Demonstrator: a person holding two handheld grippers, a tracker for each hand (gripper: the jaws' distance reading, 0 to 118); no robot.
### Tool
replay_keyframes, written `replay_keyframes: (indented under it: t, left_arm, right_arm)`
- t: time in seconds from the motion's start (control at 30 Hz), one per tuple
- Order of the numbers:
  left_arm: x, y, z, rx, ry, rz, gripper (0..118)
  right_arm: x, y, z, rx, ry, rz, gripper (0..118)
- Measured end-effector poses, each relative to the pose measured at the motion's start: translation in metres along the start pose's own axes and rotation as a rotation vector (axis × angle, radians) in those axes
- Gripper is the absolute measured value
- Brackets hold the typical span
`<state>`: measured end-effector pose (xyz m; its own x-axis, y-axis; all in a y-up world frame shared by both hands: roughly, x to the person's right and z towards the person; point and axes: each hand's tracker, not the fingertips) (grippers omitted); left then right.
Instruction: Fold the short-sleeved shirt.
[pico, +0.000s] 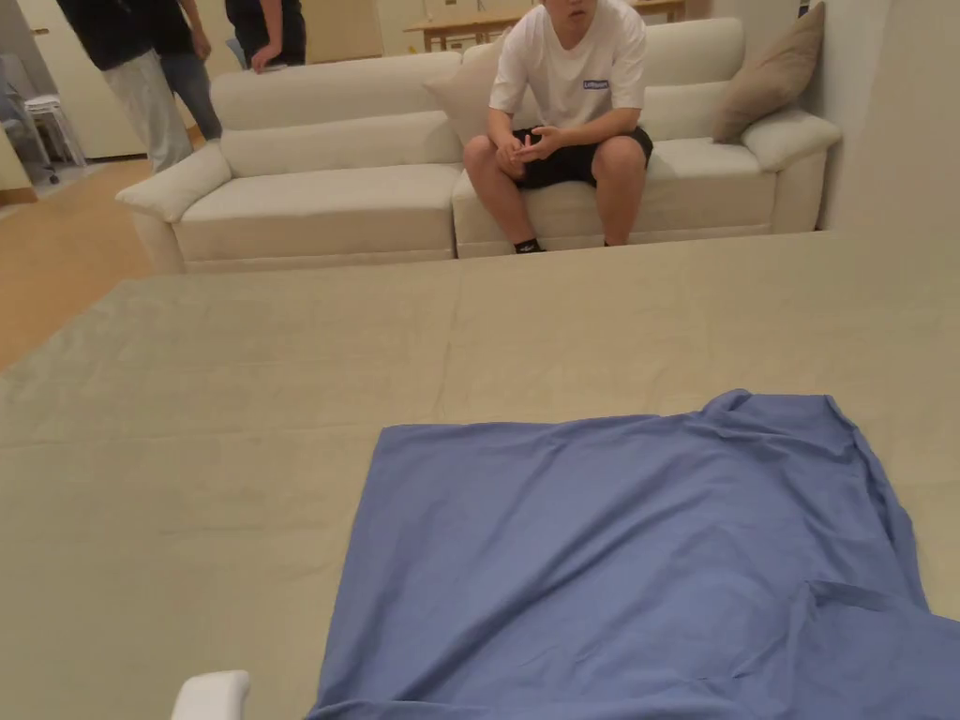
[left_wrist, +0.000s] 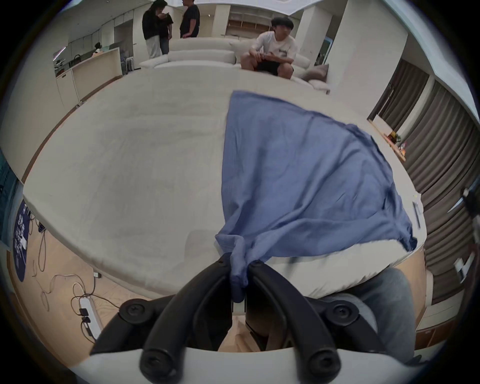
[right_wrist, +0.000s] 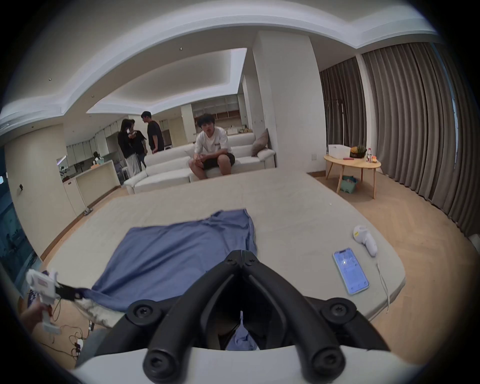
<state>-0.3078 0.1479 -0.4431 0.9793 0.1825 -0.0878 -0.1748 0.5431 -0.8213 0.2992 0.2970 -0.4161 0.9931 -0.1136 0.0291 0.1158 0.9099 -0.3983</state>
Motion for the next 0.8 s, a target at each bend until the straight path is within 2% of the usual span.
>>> replay_keyframes:
  t: [0.03, 0.07, 0.1, 0.17, 0.2, 0.23, 0.27, 0.37, 0.4, 0.47, 0.5, 0.53, 0.57, 0.6, 0.7, 0.8]
  left_arm:
    - [0.001, 0.002, 0.005, 0.022, -0.016, 0.013, 5]
    - [0.003, 0.005, 0.012, 0.049, -0.031, 0.026, 5]
    - [0.003, 0.010, 0.020, 0.072, -0.037, 0.028, 5]
    - [0.010, 0.015, 0.032, 0.120, -0.032, 0.003, 5]
    - [0.012, 0.018, 0.037, 0.130, -0.033, -0.002, 5]
    - [0.013, 0.020, 0.044, 0.141, -0.031, -0.002, 5]
    - [0.013, 0.023, 0.051, 0.161, -0.037, -0.005, 5]
    - [0.027, 0.030, 0.069, 0.197, -0.061, 0.012, 5]
    - [0.029, 0.032, 0.072, 0.207, -0.062, 0.006, 5]
    - [0.033, 0.034, 0.071, 0.208, -0.043, -0.013, 5]
    - [0.027, 0.031, 0.065, 0.202, -0.029, -0.032, 5]
    - [0.028, 0.031, 0.063, 0.199, -0.020, -0.042, 5]
    - [0.029, 0.031, 0.061, 0.192, -0.017, -0.044, 5]
    - [0.029, 0.030, 0.059, 0.190, -0.019, -0.042, 5]
    - [0.025, 0.030, 0.049, 0.179, -0.012, -0.026, 5]
    - [0.031, 0.025, 0.051, 0.177, -0.022, -0.008, 5]
  right_arm:
    - [0.004, -0.008, -0.005, -0.013, 0.005, 0.000, 4]
    - [0.011, -0.019, -0.015, -0.052, 0.049, -0.020, 37]
    - [0.018, -0.029, -0.026, -0.104, 0.098, -0.042, 54]
    - [0.036, -0.057, -0.052, -0.244, 0.113, -0.071, 86]
    - [0.040, -0.072, -0.064, -0.294, 0.099, -0.056, 112]
    - [0.041, -0.085, -0.069, -0.299, 0.103, -0.015, 116]
    - [0.043, -0.100, -0.075, -0.291, 0.102, 0.020, 114]
    - [0.047, -0.136, -0.092, -0.460, 0.084, 0.014, 113]
    - [0.048, -0.147, -0.094, -0.469, 0.092, 0.012, 111]
    - [0.053, -0.170, -0.101, -0.462, 0.118, 0.026, 92]
    - [0.048, -0.173, -0.099, -0.449, 0.113, 0.059, 77]
    - [0.043, -0.173, -0.096, -0.425, 0.104, 0.100, 53]
    - [0.036, -0.173, -0.090, -0.382, 0.103, 0.139, 36]
    - [0.033, -0.172, -0.089, -0.361, 0.118, 0.153, 24]
    - [0.021, -0.168, -0.095, -0.391, 0.117, 0.150, 5]
    - [0.027, -0.163, -0.098, -0.419, 0.138, 0.094, 5]
